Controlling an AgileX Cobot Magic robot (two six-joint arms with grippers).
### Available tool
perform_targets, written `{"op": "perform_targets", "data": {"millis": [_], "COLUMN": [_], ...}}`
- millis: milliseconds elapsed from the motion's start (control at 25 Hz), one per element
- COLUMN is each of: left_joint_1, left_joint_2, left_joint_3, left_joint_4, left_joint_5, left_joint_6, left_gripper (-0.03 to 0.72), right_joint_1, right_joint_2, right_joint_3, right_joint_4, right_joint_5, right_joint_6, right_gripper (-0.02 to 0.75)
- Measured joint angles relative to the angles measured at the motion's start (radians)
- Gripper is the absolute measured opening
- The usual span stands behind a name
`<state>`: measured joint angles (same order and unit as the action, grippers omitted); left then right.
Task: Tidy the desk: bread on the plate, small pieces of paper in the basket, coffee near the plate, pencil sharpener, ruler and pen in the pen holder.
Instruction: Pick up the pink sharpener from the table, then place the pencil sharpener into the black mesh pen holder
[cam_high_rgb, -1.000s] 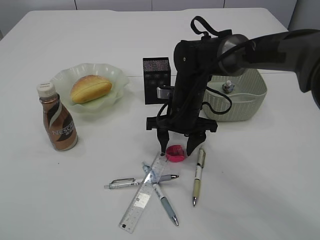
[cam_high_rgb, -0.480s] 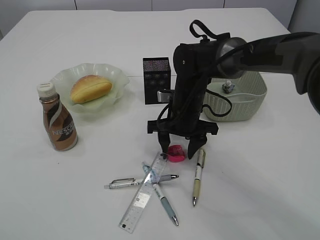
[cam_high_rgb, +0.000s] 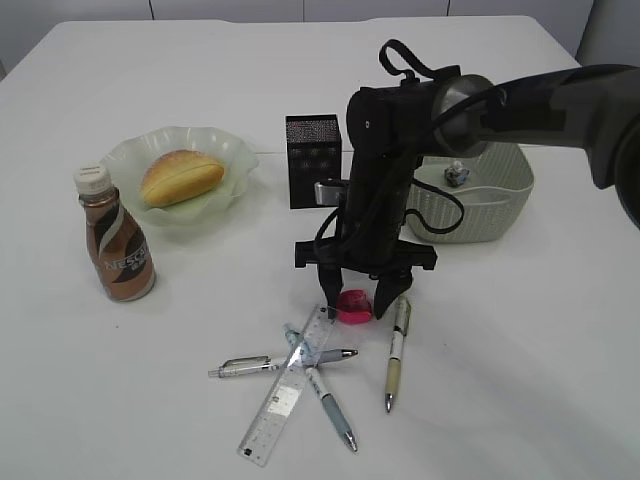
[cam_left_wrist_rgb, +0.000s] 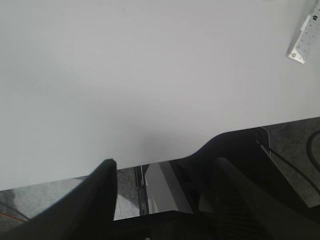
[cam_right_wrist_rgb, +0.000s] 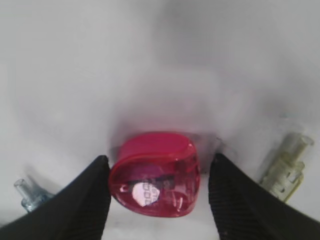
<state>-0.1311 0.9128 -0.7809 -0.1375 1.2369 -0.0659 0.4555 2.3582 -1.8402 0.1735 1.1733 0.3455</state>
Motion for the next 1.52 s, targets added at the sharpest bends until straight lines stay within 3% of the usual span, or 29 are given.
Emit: {"op": "perform_targets", "data": {"millis": [160,360,1520], "left_joint_1": [0.0,0.0,0.0], "left_joint_2": [0.0,0.0,0.0], "left_joint_3": [0.0,0.0,0.0], "left_joint_4": [0.0,0.0,0.008], "left_joint_5": [0.0,0.0,0.0], "left_joint_6": [0.0,0.0,0.0], "left_gripper": [0.433,0.433,0.433], "right_joint_1": [0.0,0.0,0.0], "right_joint_2": [0.0,0.0,0.01], "right_joint_3": [0.0,0.0,-0.279], "right_joint_4": [-0.004,-0.016,-0.044], "right_joint_5": [0.0,0.002,0.049], "right_joint_6": [0.0,0.0,-0.093], "right_gripper": [0.414,0.382,0.375]}}
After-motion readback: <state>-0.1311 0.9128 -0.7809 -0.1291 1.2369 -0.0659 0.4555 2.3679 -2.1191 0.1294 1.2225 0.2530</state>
